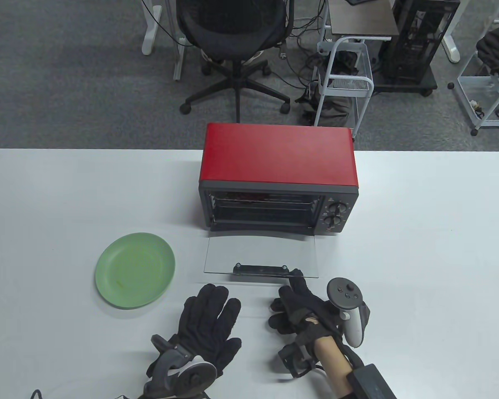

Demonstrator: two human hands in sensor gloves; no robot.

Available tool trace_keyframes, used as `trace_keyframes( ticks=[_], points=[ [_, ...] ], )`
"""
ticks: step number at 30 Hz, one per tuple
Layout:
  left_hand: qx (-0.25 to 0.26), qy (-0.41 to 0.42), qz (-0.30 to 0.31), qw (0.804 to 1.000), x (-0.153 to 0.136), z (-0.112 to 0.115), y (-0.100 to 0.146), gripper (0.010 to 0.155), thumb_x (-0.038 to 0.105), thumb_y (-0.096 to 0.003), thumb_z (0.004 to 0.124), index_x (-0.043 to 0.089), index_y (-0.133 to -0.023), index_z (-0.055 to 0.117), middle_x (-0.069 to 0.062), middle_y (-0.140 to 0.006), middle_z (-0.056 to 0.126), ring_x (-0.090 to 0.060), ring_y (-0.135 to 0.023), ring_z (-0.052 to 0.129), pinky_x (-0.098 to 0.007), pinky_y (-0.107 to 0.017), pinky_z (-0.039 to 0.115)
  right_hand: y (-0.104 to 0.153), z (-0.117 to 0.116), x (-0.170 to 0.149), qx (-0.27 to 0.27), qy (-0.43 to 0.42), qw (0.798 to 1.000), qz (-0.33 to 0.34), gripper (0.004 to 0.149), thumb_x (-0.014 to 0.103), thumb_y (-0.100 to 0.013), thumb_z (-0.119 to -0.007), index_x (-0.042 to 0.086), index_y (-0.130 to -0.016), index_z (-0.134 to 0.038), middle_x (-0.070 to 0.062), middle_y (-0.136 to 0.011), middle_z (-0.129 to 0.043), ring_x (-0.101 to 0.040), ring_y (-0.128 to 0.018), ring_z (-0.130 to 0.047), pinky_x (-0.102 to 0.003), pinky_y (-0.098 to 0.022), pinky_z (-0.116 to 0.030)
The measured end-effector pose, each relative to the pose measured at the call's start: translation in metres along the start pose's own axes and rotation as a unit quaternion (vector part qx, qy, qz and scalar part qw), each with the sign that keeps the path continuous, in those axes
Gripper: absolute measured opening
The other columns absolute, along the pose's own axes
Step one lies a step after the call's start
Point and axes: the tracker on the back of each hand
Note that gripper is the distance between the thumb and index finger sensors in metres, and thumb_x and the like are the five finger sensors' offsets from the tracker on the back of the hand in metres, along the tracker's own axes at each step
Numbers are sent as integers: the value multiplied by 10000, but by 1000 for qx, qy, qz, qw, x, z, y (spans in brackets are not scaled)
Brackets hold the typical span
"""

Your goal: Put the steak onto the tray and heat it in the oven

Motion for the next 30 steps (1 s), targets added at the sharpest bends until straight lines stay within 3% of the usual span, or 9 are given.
trace_keyframes(
  ticks=[10, 16, 30],
  points=[
    [0, -1, 7, 1000, 2, 0, 0, 808, 513, -503, 673, 175, -1162, 350, -228, -1210, 310, -536, -1095, 365, -757, -693, 477, -6, 6, 10, -53, -1, 998, 26, 676, 400, -558, -707, 141, -1121, -435, -206, -855, -885, -263, -548, -1083, -461, -439, -934],
    [0, 0, 7, 1000, 2, 0, 1, 808, 515, -503, 672, 174, -1162, 352, -226, -1210, 312, -532, -1097, 366, -756, -693, 480, -19, 5, 2, -63, -88, 994, 6, 613, 382, -547, -736, 156, -1087, -556, -176, -846, -890, -234, -563, -1077, -441, -463, -938],
    [-1, 3, 14, 1000, 4, 1, 1, 806, 514, -503, 672, 174, -1162, 357, -226, -1210, 315, -532, -1096, 368, -756, -693, 480, -31, 14, 12, -79, -78, 993, 32, 503, 429, -524, -767, 197, -970, -742, -133, -858, -878, -228, -577, -1050, -457, -488, -913]
  ],
)
Point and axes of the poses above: the tracker on the back of each hand, its own x axis roughly to the thumb side, its own y axis roughly from the fingertips to the wrist, z = x × y
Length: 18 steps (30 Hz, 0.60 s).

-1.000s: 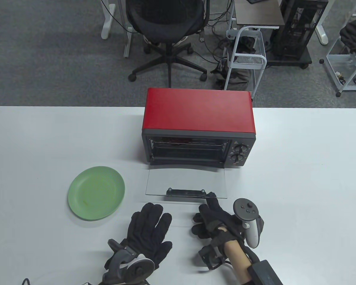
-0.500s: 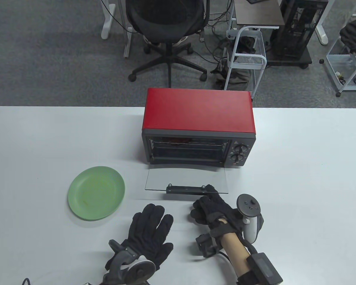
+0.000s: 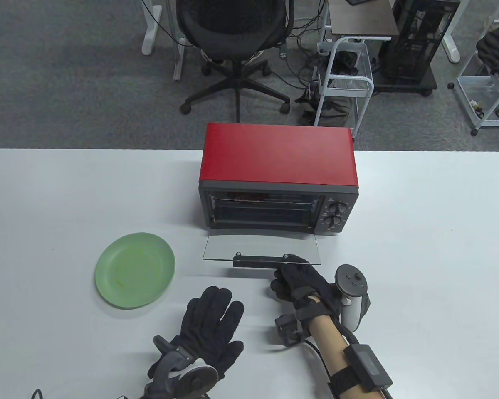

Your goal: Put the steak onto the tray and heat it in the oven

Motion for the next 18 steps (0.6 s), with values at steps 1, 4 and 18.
trace_keyframes(
  ticks=[1, 4, 18],
  points=[
    [0, 0, 0, 1000, 0, 0, 0, 805, 513, -503, 673, 175, -1162, 358, -224, -1211, 315, -532, -1096, 368, -756, -693, 481, -1, 0, 2, -1, 3, 1000, 3, 498, 438, -523, -768, 205, -963, -747, -130, -863, -870, -232, -580, -1044, -459, -489, -908],
    [1, 0, 1, 1000, 0, 0, 0, 804, 513, -503, 672, 174, -1162, 358, -224, -1210, 316, -530, -1097, 368, -755, -694, 482, -3, 1, 8, -9, 4, 1000, 11, 492, 454, -519, -774, 206, -944, -761, -127, -880, -852, -238, -596, -1031, -459, -494, -900],
    [-2, 2, 0, 1000, 0, 0, 0, 805, 513, -503, 674, 173, -1162, 361, -221, -1211, 324, -533, -1095, 369, -756, -694, 479, -24, 2, 51, -63, -27, 997, 45, 477, 481, -507, -805, 160, -860, -812, -92, -845, -905, -181, -541, -1050, -415, -464, -923]
  ],
)
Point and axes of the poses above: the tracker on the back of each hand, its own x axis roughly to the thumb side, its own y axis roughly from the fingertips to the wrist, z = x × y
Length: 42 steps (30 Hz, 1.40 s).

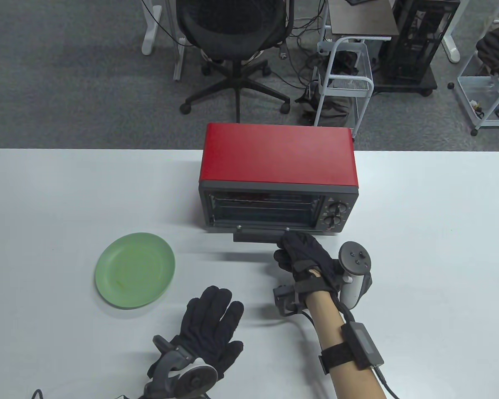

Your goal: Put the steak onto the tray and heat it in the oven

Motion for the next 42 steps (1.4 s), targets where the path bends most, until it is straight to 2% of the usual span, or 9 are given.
trace_keyframes(
  ticks=[11, 20, 38, 42],
  points=[
    [-3, 1, -2, 1000, -1, 0, 0, 803, 512, -502, 674, 175, -1161, 361, -220, -1211, 325, -531, -1096, 370, -756, -694, 479, -20, -5, 21, -32, 4, 999, 10, 479, 483, -525, -793, 146, -865, -794, -88, -795, -922, -141, -461, -1041, -395, -426, -937],
    [-3, 3, -4, 1000, -1, 1, 0, 805, 511, -502, 675, 174, -1162, 360, -220, -1211, 323, -533, -1096, 367, -759, -693, 476, -28, -8, 31, -69, 20, 997, 6, 471, 471, -531, -790, 154, -879, -782, -71, -779, -935, -124, -423, -1047, -384, -406, -952],
    [-6, 5, -4, 1000, -2, 0, -1, 803, 511, -502, 675, 173, -1161, 365, -221, -1211, 327, -532, -1096, 370, -758, -693, 478, -36, -11, 38, -88, 28, 996, -2, 436, 432, -548, -794, 178, -902, -762, -47, -786, -932, -116, -418, -1046, -380, -410, -954],
    [-7, 4, -2, 1000, -2, 0, 0, 804, 513, -502, 674, 174, -1162, 363, -223, -1210, 327, -534, -1094, 372, -757, -693, 479, -35, -11, 40, -90, 29, 996, -4, 450, 425, -549, -788, 175, -921, -746, -57, -827, -910, -146, -462, -1045, -408, -436, -939]
  ],
)
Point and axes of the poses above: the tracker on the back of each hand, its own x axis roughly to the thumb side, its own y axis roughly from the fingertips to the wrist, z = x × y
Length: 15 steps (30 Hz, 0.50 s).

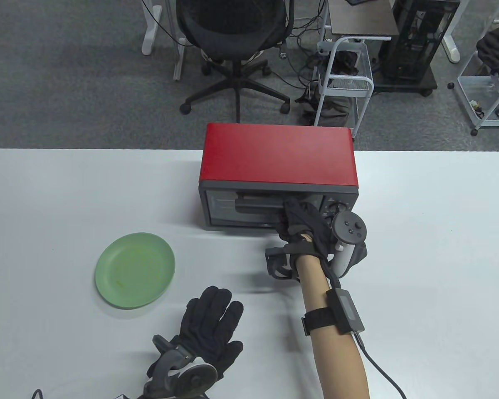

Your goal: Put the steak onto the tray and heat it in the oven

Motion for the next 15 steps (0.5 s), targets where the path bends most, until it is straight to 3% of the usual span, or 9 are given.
trace_keyframes(
  ticks=[4, 7, 9, 11, 15],
  points=[
    [-2, 0, 0, 1000, 0, 0, 0, 802, 515, -502, 673, 175, -1161, 365, -219, -1212, 328, -533, -1095, 372, -756, -693, 481, 6, 7, 0, -11, 15, 1000, 21, 565, 434, -548, -759, 140, -1017, -644, -153, -992, -753, -269, -638, -988, -508, -499, -867],
    [-5, 0, -1, 1000, 0, 1, 0, 804, 514, -502, 674, 175, -1162, 365, -223, -1210, 328, -535, -1094, 372, -757, -692, 481, 12, 17, -6, -12, 42, 998, 37, 713, 450, -536, -763, 106, -1110, -517, -230, -1036, -650, -358, -707, -934, -558, -496, -837],
    [-6, -1, -1, 1000, 0, 1, 0, 804, 514, -502, 674, 174, -1162, 365, -224, -1210, 327, -534, -1094, 372, -757, -692, 480, 16, 25, -10, -17, 77, 995, 53, 743, 457, -533, -765, 81, -1117, -499, -236, -1013, -668, -375, -693, -935, -573, -480, -838],
    [-6, -2, 0, 1000, 1, 1, 0, 804, 514, -502, 674, 174, -1162, 365, -222, -1211, 328, -533, -1095, 372, -758, -692, 480, 17, 36, -14, -40, 125, 988, 78, 716, 458, -534, -762, 70, -1093, -539, -184, -896, -796, -343, -592, -984, -557, -442, -867],
    [-9, -3, 2, 1000, 2, 2, -1, 803, 514, -501, 674, 174, -1161, 369, -222, -1211, 329, -533, -1095, 372, -758, -692, 479, 21, 55, -15, -132, 215, 957, 143, 566, 444, -525, -764, 90, -964, -726, -91, -696, -931, -258, -402, -1033, -504, -364, -916]
  ],
)
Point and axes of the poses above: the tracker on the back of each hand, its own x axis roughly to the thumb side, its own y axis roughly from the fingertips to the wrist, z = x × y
